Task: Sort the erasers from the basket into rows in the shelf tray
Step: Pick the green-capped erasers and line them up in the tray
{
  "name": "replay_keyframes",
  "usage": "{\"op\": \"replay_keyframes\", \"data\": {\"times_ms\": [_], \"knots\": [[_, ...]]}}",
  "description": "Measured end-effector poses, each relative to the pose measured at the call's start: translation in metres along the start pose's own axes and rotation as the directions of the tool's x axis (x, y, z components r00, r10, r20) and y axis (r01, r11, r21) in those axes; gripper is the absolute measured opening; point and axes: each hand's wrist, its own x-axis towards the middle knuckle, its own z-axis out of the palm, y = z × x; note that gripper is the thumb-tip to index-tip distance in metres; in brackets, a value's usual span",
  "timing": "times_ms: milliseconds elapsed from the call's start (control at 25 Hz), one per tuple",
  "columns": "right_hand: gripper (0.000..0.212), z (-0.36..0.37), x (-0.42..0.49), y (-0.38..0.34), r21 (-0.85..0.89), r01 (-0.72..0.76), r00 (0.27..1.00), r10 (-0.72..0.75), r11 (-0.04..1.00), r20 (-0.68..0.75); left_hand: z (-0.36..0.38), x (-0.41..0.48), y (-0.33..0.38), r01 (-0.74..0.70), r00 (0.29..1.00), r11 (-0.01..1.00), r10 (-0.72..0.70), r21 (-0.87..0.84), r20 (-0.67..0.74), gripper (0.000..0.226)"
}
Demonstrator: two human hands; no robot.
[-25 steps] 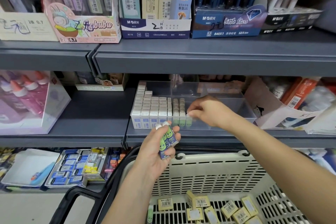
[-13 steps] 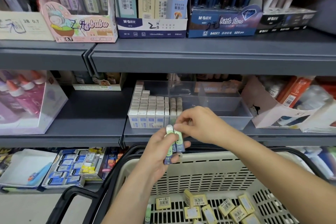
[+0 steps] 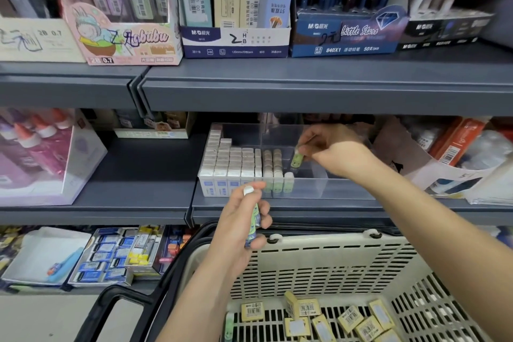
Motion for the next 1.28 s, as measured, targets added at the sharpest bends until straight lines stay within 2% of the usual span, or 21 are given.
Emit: {"op": "replay_keyframes", "data": {"times_ms": [200,320,480,560,640,720,840,960,1120,1200,1280], "knots": [[0.02,0.023,0.003,0.007,0.031,-0.013,0.997,0.01,0.999,0.078,-0.001,0.001,0.001,0.044,0.999,0.996,-0.044,-0.083,0.009,0.01],[0.01,0.033,0.002,0.012,-0.117,0.04,0.993,-0.027,0.992,0.111,0.0,0.0,0.001,0.007,0.999,1.0,-0.007,-0.007,-0.032,0.016],[0.016,0.032,0.001,0.011,-0.182,0.018,0.991,0.006,0.983,0.131,0.003,-0.002,0.002,0.016,0.998,0.999,-0.013,0.049,-0.063,0.021],[0.019,0.027,-0.002,0.008,-0.2,0.013,0.995,0.006,0.98,0.096,0.003,-0.002,0.001,0.01,0.999,0.998,-0.007,0.06,-0.046,0.021],[0.017,0.024,-0.009,0.002,-0.212,0.058,0.998,-0.058,0.976,0.009,0.003,-0.002,-0.001,-0.007,1.0,0.998,0.008,0.064,-0.014,0.02],[0.019,0.023,-0.022,-0.007,-0.146,0.126,0.992,-0.126,0.981,0.011,0.003,-0.002,-0.002,-0.023,1.0,0.997,0.022,0.067,0.01,0.019],[0.015,0.032,-0.043,-0.017,-0.015,0.173,0.973,-0.169,0.985,0.154,0.005,-0.003,-0.005,-0.039,0.999,0.994,0.036,0.102,0.031,0.017],[0.006,0.037,-0.05,-0.014,0.052,0.131,0.97,-0.139,0.99,0.199,0.008,-0.006,-0.008,-0.069,0.996,0.983,0.059,0.168,0.064,0.015],[0.006,0.021,-0.046,-0.008,0.204,0.028,0.96,-0.083,0.978,0.266,0.011,-0.008,-0.008,-0.11,0.994,0.97,0.103,0.216,0.045,0.025],[0.006,0.007,-0.036,-0.005,0.266,0.0,0.977,-0.057,0.964,0.207,0.009,-0.007,-0.007,-0.12,0.993,0.971,0.122,0.206,0.006,0.032],[0.006,-0.006,-0.019,-0.002,0.221,0.012,0.999,-0.02,0.975,0.033,0.004,-0.004,-0.005,-0.136,0.988,0.974,0.146,0.181,-0.045,0.034]]}}
